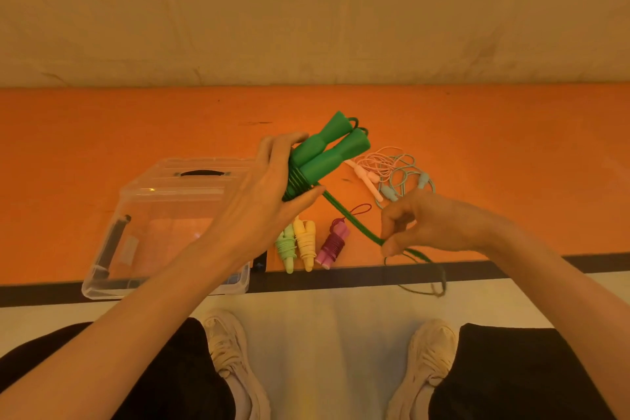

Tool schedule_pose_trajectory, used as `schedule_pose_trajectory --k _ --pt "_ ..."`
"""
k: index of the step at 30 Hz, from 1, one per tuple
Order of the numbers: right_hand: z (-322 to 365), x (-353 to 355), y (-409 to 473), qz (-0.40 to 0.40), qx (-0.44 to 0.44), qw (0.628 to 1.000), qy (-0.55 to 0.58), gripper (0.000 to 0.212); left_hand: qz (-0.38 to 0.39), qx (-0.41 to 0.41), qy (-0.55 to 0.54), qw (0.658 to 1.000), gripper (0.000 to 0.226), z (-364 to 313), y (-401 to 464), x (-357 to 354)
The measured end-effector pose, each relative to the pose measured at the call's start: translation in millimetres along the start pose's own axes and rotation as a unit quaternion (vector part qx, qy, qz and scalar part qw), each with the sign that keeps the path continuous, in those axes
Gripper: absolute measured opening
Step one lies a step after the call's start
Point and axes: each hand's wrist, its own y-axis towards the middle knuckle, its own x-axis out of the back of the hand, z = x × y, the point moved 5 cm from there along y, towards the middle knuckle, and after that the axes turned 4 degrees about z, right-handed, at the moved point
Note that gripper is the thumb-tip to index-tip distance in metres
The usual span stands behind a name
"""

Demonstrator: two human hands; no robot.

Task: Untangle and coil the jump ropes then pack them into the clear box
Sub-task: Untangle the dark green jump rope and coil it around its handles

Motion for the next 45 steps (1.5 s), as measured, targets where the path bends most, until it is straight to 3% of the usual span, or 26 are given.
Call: schedule_pose_trajectory --k 3,6,15,21,25,31,37,39,42,45 --pt "19.1 -11.5 -9.6 0.046 0.034 0.997 0.048 0.011 0.018 0.018 0.076 0.997 0.067 4.7 2.0 -5.6" --pt "32.6 -15.8 -18.1 0.082 0.061 0.99 0.096 0.015 0.037 0.02 0.086 0.995 0.076 8.2 3.9 -7.6" --pt "31.9 4.4 -30.0 0.049 0.085 0.976 0.192 0.007 0.074 -0.003 0.152 0.986 0.083 3.9 9.0 -5.0" --pt "55.5 -22.1 -22.7 0.118 0.128 0.96 0.219 0.01 0.082 -0.017 0.24 0.967 0.071 -3.0 6.2 -19.5" --pt "60.6 -24.4 -22.4 0.119 0.138 0.956 0.231 0.006 0.056 -0.024 0.245 0.968 0.065 -7.3 4.4 -21.0" --pt "52.2 -7.9 -32.7 0.087 0.128 0.949 0.274 0.025 0.035 -0.021 0.238 0.97 0.059 -4.2 7.9 -7.8" --pt "28.9 23.4 -61.6 0.046 0.075 0.981 0.172 0.031 0.017 -0.013 0.251 0.968 0.055 0.5 6.9 -2.6" --pt "20.3 37.1 -73.9 0.021 0.068 0.982 0.177 0.043 0.021 -0.013 0.248 0.968 0.055 -0.1 7.2 -2.1" --pt "11.3 54.1 -81.9 -0.077 0.073 0.98 0.17 0.054 0.042 -0.017 0.253 0.967 0.062 2.8 9.6 -3.5" --pt "15.0 66.5 -79.9 -0.217 0.129 0.954 0.161 0.034 0.056 -0.048 0.243 0.967 0.058 0.9 8.7 -10.9"
